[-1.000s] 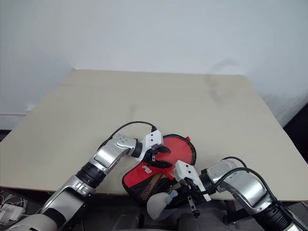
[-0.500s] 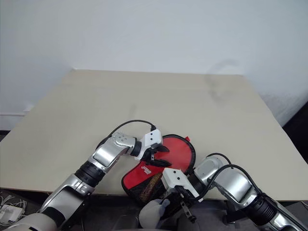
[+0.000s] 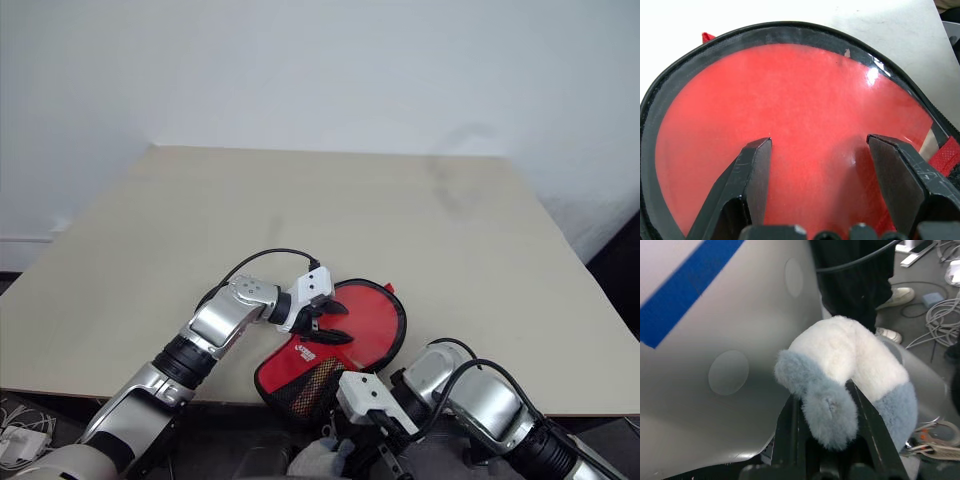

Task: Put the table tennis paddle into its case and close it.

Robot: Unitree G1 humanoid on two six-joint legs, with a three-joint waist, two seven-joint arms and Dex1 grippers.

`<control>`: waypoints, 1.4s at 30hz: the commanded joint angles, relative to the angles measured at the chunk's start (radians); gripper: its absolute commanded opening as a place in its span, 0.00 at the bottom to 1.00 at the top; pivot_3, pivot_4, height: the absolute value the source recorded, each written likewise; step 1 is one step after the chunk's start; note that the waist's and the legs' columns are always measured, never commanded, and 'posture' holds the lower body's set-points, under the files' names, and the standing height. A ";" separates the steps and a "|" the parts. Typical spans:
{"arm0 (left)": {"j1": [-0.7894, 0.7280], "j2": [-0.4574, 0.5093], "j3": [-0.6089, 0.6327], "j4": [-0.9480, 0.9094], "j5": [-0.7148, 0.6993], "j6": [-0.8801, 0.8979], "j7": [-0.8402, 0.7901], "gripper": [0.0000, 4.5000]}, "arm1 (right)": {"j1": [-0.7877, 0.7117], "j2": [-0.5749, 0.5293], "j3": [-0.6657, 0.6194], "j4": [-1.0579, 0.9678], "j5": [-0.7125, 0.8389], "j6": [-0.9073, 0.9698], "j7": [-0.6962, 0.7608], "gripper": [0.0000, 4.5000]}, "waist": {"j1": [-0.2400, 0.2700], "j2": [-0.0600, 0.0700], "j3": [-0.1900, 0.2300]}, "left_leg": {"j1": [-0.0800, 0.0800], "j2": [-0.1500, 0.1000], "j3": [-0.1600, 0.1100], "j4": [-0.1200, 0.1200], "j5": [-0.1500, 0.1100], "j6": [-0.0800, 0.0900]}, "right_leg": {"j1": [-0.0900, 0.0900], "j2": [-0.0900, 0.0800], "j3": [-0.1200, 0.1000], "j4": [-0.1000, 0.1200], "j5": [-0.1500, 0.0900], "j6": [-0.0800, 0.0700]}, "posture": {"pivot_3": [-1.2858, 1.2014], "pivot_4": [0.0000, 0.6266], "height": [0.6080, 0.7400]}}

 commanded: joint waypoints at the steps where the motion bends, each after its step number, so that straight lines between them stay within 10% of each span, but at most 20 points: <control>1: 0.025 0.025 -0.027 0.002 0.021 0.037 -0.009 0.72 | 0.006 0.011 0.060 -0.056 0.009 -0.015 0.039 0.00 | 0.000 0.000 0.000 | 0.000 0.000 0.000 0.000 0.000 0.000 | 0.000 0.000 0.000 0.000 0.000 0.000 | 0.52 0.00 1.00; 12: 0.006 0.017 -0.010 0.040 0.022 0.021 0.002 0.72 | -0.024 0.055 -0.041 0.040 -0.008 -0.050 -0.025 0.00 | 0.000 0.000 0.000 | 0.000 0.000 0.000 0.002 0.000 0.000 | 0.000 0.000 0.000 0.001 0.000 0.000 | 0.52 0.00 1.00; 25: 0.008 0.012 0.005 0.103 0.029 -0.023 0.021 0.72 | -0.080 0.165 -0.344 0.088 0.255 0.159 -0.190 0.97 | 0.000 0.000 0.000 | 0.001 0.000 -0.001 0.003 0.000 0.000 | 0.000 0.000 0.000 0.003 0.000 0.000 | 0.52 0.00 1.00; 42: -0.022 0.025 0.139 0.108 -0.045 0.011 0.000 0.72 | -0.219 0.303 -0.632 0.421 0.160 0.114 -0.617 0.98 | -0.025 0.004 0.002 | 0.000 0.000 0.000 0.001 0.000 0.000 | -0.002 0.000 0.000 0.003 0.000 0.000 | 0.52 0.00 1.00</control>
